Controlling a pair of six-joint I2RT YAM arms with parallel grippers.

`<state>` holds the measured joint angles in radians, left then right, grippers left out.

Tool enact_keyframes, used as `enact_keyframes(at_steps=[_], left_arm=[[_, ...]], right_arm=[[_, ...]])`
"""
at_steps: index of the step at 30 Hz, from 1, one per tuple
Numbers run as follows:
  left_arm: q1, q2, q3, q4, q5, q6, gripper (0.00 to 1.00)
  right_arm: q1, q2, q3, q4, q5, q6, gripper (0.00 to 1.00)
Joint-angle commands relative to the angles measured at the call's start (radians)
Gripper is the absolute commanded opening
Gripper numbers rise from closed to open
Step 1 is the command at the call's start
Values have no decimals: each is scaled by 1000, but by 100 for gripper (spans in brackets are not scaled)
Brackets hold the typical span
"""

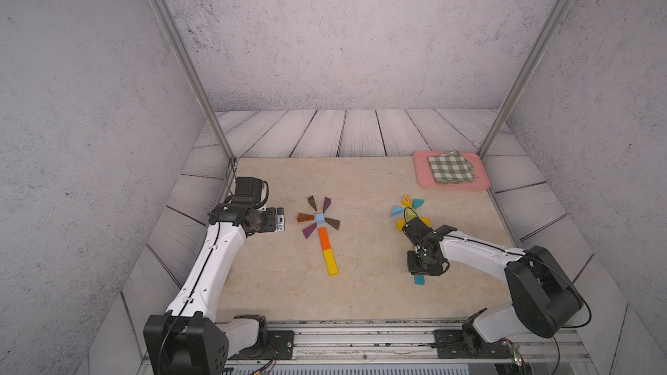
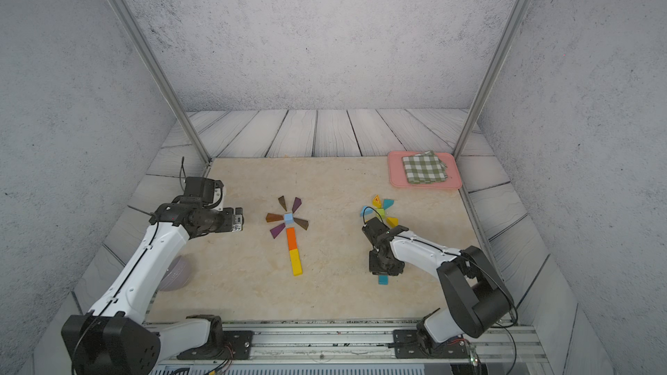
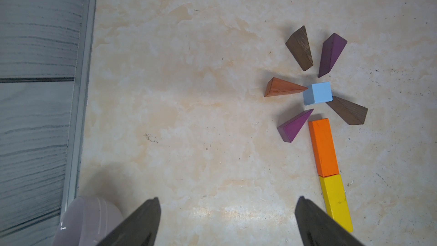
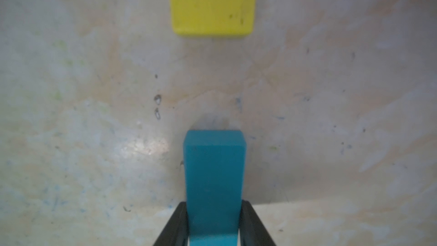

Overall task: Assemble a small pinwheel with building blocks
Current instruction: Assemble the building block at the center of the board.

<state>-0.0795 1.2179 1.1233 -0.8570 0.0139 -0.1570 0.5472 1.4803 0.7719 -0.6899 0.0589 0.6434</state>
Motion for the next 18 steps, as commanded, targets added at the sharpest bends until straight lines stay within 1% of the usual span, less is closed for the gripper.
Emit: enact_keyframes(at_steps=[1, 4, 7, 8, 11, 18], left_arm=[[10, -4, -8, -8, 2, 7, 96], [10, -4, -8, -8, 1, 7, 96], [10, -1, -8, -8, 2, 5, 96], [10, -1, -9, -8, 2, 7, 96], [10, 0, -10, -6, 1, 6, 96], [11, 8, -10, -7, -5, 7, 96]], right_arm=[[-5, 29, 12, 24, 17, 0, 37], [-6, 58, 29, 36, 10, -9, 35], [-8, 81, 45, 40, 14, -13, 30], [-11, 85, 48, 40, 18, -16, 30], [-16, 93, 57, 38, 31, -27, 30], [-44, 97, 57, 39, 20, -66, 30]])
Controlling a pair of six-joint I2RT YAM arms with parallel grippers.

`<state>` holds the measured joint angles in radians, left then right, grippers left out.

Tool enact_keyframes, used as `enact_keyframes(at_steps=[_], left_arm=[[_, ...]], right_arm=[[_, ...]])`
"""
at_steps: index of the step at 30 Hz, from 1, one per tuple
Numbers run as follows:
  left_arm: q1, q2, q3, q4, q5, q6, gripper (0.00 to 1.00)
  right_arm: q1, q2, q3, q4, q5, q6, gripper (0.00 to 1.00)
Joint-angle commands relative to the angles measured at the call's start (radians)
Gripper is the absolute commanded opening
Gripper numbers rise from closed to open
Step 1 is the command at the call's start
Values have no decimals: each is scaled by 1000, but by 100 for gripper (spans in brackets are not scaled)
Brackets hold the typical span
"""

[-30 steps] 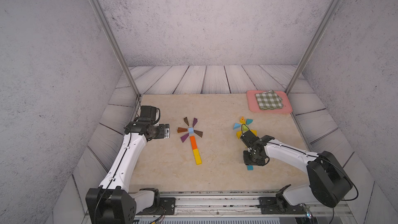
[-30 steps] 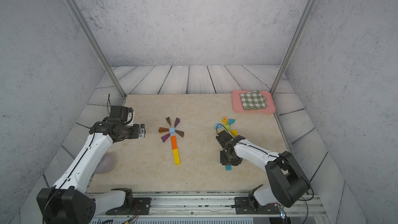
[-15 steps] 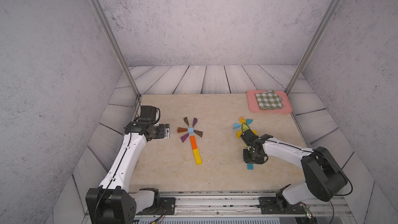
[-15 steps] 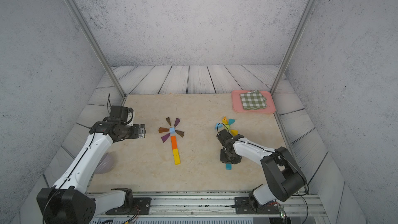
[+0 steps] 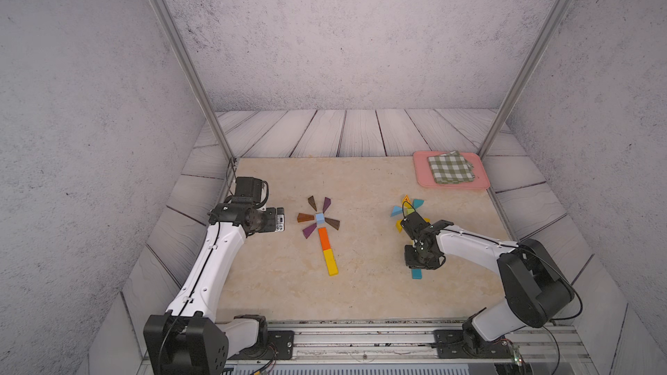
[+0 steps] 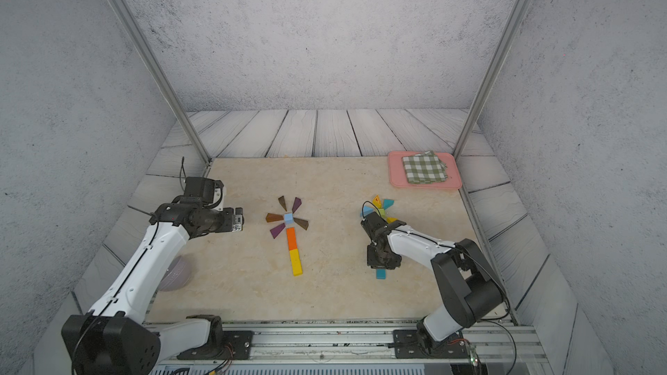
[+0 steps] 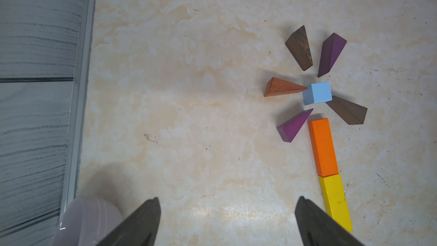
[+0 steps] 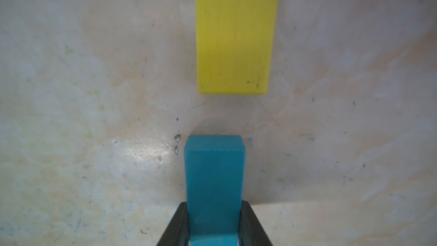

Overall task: Assemble a small pinwheel with building blocks
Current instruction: Assemble the building block at the center of the board.

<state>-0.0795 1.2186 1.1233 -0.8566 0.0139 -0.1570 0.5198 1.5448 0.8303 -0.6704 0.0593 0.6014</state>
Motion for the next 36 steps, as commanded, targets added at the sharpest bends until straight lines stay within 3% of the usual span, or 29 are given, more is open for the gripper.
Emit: enact_keyframes(at_steps=[1, 36], left_arm=[[12, 8, -10, -7, -5, 8, 96], [16, 19, -7, -6, -1, 8, 96]], right_arm=[[-20, 33, -3, 23, 15, -26, 30], [-64, 71, 18, 29, 28, -72, 35]])
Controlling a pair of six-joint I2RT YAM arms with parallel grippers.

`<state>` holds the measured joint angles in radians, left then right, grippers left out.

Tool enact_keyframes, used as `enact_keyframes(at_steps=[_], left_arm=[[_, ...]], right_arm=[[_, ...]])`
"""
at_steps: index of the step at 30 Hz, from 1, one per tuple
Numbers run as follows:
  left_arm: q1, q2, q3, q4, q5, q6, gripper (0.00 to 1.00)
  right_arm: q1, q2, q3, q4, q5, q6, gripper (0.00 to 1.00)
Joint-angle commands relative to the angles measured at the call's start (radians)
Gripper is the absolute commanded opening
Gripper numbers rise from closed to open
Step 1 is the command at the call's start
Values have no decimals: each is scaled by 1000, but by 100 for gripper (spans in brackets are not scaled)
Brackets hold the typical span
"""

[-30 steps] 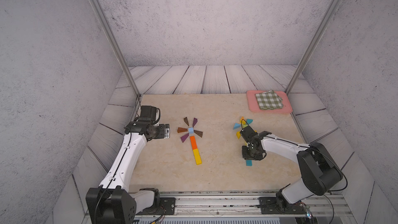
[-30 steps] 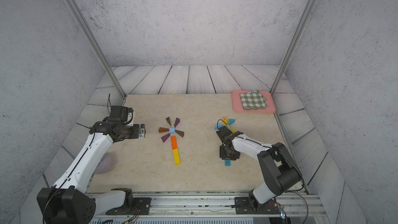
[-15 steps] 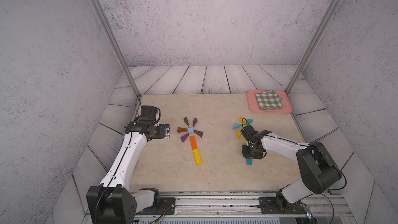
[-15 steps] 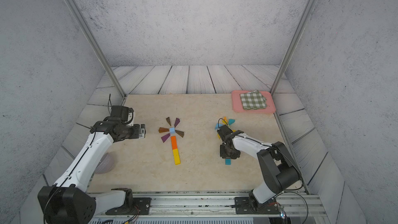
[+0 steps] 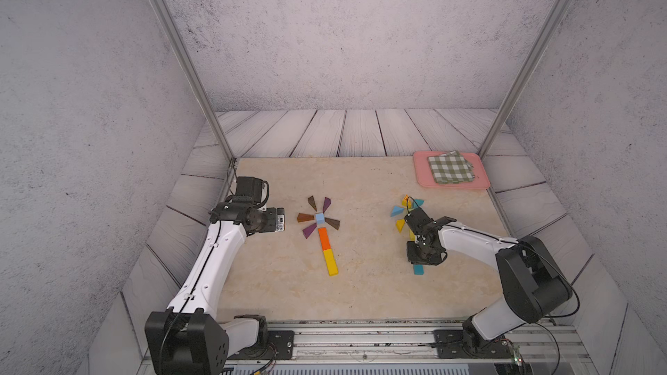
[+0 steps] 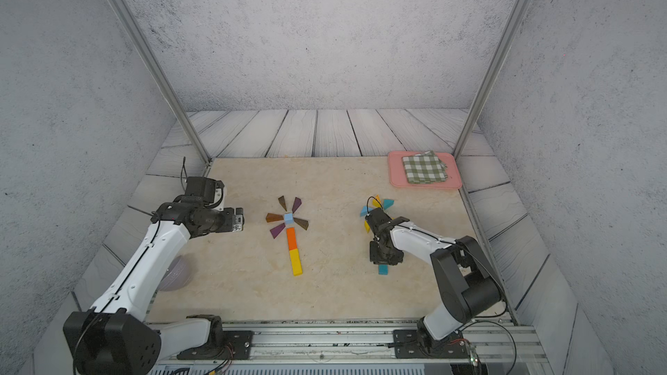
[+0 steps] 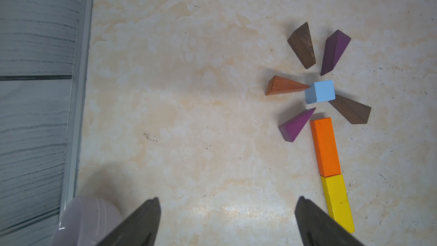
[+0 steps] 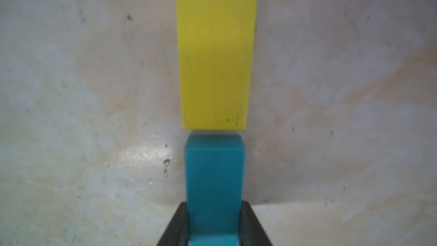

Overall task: Assemble a small pinwheel with building blocks
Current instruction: Assemble the building block at the center of the board.

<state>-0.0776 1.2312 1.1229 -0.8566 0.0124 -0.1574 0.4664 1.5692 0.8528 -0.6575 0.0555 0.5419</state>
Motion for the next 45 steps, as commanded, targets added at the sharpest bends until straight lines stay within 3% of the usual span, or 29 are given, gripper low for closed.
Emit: enact_keyframes(at_steps=[1, 24, 37, 40, 41, 42, 45], left_arm=[[14, 6, -7, -5, 1, 7, 96], [18, 13, -8, -5, 4, 9, 96], [18, 11, -7, -6, 4, 7, 96], [17, 13, -5, -6, 6, 7, 96], [18, 13, -6, -4, 8, 8, 96], [18, 15, -3, -4, 9, 6, 96], [18, 21, 8, -12, -5, -2, 96]], right_arm=[[-10, 48, -3, 13, 34, -15, 35], [-13, 69, 17, 15, 53, -11, 35], [-12, -39, 63, -57, 16, -11, 56], [-12, -130, 84, -120, -17, -16, 68], [-11, -177, 93, -144, -23, -20, 78], [-12, -221, 102, -168, -26, -24, 99], [-12, -393, 152, -235, -10, -61, 99]])
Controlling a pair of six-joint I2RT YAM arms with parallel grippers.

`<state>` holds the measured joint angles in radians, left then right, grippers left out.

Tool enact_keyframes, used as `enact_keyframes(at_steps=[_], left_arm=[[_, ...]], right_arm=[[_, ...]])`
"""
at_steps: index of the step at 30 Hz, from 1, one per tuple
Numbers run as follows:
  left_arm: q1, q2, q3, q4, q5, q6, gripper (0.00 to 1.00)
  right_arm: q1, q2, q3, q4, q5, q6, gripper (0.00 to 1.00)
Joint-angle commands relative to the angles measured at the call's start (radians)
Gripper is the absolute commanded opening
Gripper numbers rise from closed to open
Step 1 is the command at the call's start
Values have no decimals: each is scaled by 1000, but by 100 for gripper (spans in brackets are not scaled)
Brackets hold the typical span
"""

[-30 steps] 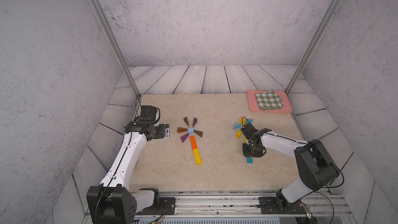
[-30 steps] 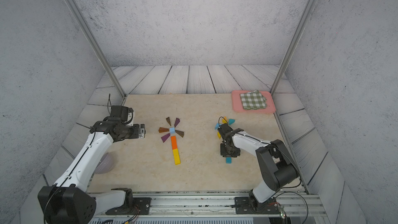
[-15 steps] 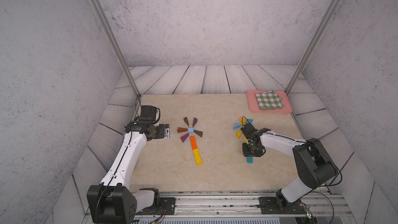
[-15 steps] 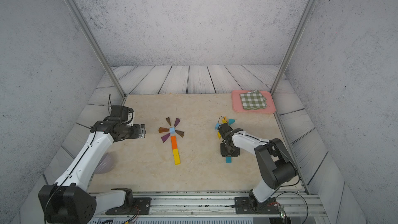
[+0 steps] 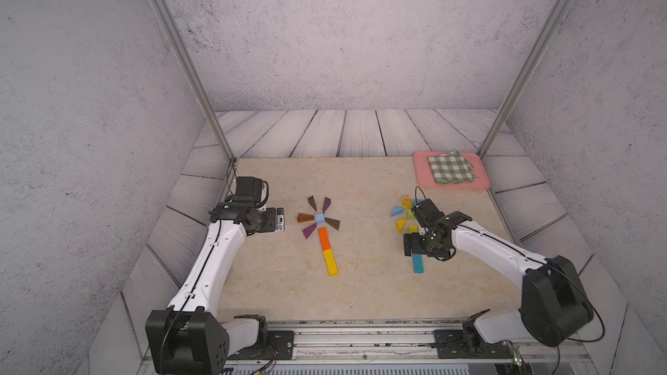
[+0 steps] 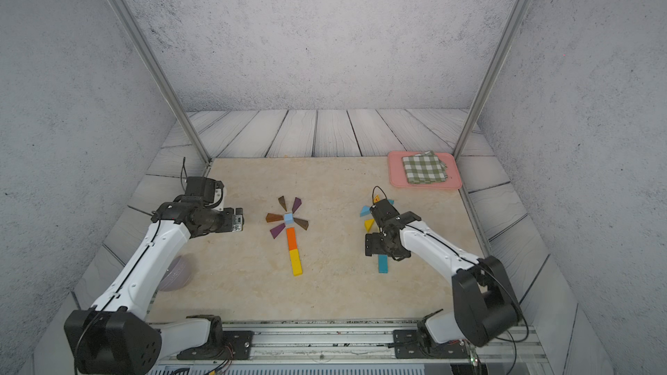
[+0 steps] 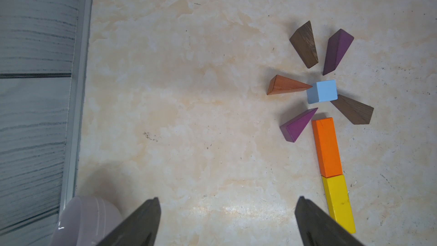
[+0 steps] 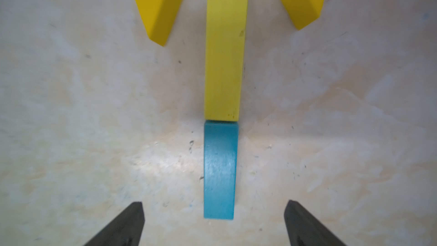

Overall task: Assemble a small pinwheel with building blocks
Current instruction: Assemble the building block at the center of the board, then reset both arms

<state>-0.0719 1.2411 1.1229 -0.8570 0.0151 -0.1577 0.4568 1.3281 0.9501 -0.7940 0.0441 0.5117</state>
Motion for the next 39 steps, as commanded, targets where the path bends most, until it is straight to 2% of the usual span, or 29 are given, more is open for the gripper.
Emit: enact_keyframes(at_steps=[1, 3, 5, 7, 8, 12, 14, 16, 18, 21, 23, 24, 26, 27, 29, 30, 32, 34, 36, 37, 39], left_arm=[[12, 8, 20, -23, -25, -16, 96], [12, -7, 48, -50, -66, -54, 96], [12, -51, 56, -48, -125, -147, 96], [12, -119, 18, 2, -152, -254, 96], [11, -179, -32, 60, -157, -297, 96], [12, -435, -342, 415, -291, -380, 96], [10, -556, -518, 628, -395, -359, 96], [10, -616, -646, 787, -488, -295, 96], [11, -609, -725, 889, -577, -244, 96], [16, -475, -781, 1010, -607, -130, 96], [21, -347, -778, 1051, -558, -47, 96], [22, -278, -775, 1076, -520, 14, 96], [52, -163, -762, 1143, -514, 22, 96], [80, -139, -699, 1017, -492, -15, 96], [140, -96, -702, 1100, -386, -1, 96], [175, -78, -699, 1141, -324, 12, 96], [238, -31, -707, 1254, -228, -1, 96], [312, 33, -721, 1406, -76, -32, 96], [336, 96, -704, 1475, 23, -28, 96], [338, 113, -672, 1437, 62, -10, 96], [335, 125, -638, 1381, 139, 40, 96]], right_arm=[[-2, -218, 67, -103, 47, -48, 99], [-3, -334, 58, -56, 172, -117, 99], [-5, -443, -27, 88, 378, -200, 99], [-12, -507, -122, 260, 527, -299, 99], [-28, -533, -171, 351, 560, -350, 99], [-125, -531, -320, 579, 561, -378, 99], [-154, -469, -411, 736, 549, -432, 99], [-180, -382, -453, 828, 609, -421, 99], [-204, -320, -497, 934, 616, -446, 99], [-253, -275, -624, 1214, 549, -463, 99], [-327, -226, -707, 1417, 418, -461, 99], [-336, -202, -692, 1417, 419, -465, 99], [-363, -145, -668, 1448, 365, -480, 99], [-373, -107, -667, 1509, 330, -499, 99], [-388, -42, -634, 1538, 310, -517, 99], [-396, -31, -584, 1440, 281, -510, 99], [-426, 5, -527, 1367, 193, -512, 99], [-469, 16, -501, 1326, 96, -503, 99], [-519, 17, -492, 1307, -19, -472, 99], [-546, 20, -510, 1362, -65, -415, 99], [-556, 56, -575, 1559, -195, -410, 99]])
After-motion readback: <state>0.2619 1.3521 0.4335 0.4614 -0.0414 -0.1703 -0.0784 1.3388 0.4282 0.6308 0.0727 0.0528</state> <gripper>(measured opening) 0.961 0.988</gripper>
